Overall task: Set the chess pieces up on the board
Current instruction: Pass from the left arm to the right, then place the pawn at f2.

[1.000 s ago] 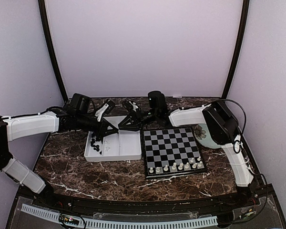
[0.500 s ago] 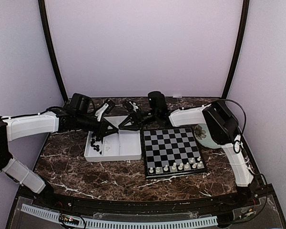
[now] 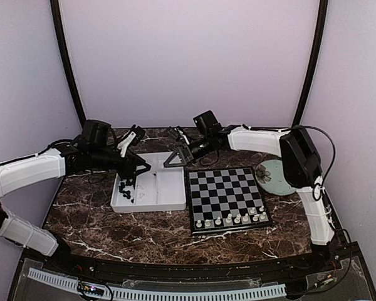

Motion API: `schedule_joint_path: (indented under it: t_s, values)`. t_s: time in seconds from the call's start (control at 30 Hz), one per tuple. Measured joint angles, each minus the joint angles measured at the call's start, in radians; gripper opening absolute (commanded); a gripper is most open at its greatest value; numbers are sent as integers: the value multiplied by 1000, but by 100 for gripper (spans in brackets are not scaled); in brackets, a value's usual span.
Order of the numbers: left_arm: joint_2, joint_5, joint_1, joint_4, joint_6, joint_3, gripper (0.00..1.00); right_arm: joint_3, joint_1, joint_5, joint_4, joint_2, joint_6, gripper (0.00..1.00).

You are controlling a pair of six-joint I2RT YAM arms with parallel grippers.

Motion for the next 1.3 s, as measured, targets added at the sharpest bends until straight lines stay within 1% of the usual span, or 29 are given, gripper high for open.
schedule_joint_path:
  t_s: [0.07,0.17,0.27,0.43,0.63,0.8,1.0,1.3]
  values:
    - [-18,-37,0,0,11,0,38,-36,-19,51,-85,-50,-109,4]
    - [-16,-93,5,1,18,-1,38,-139,-56,116,-185,-165,-240,4]
    - [2,-141,20,2,17,-4,38,-270,-95,192,-265,-317,-370,4]
    - [56,-197,43,3,8,-7,38,-507,-118,351,-344,-563,-565,4]
    - [62,-227,53,7,-1,-11,38,-789,-113,556,-401,-753,-729,4]
    - [62,-236,57,10,-8,-14,38,-921,-115,686,-425,-845,-796,4]
    - [62,-235,58,11,-13,-14,38,-1005,-119,781,-425,-929,-847,5]
    - [65,-234,58,11,-13,-14,38,-1028,-120,807,-391,-884,-876,7]
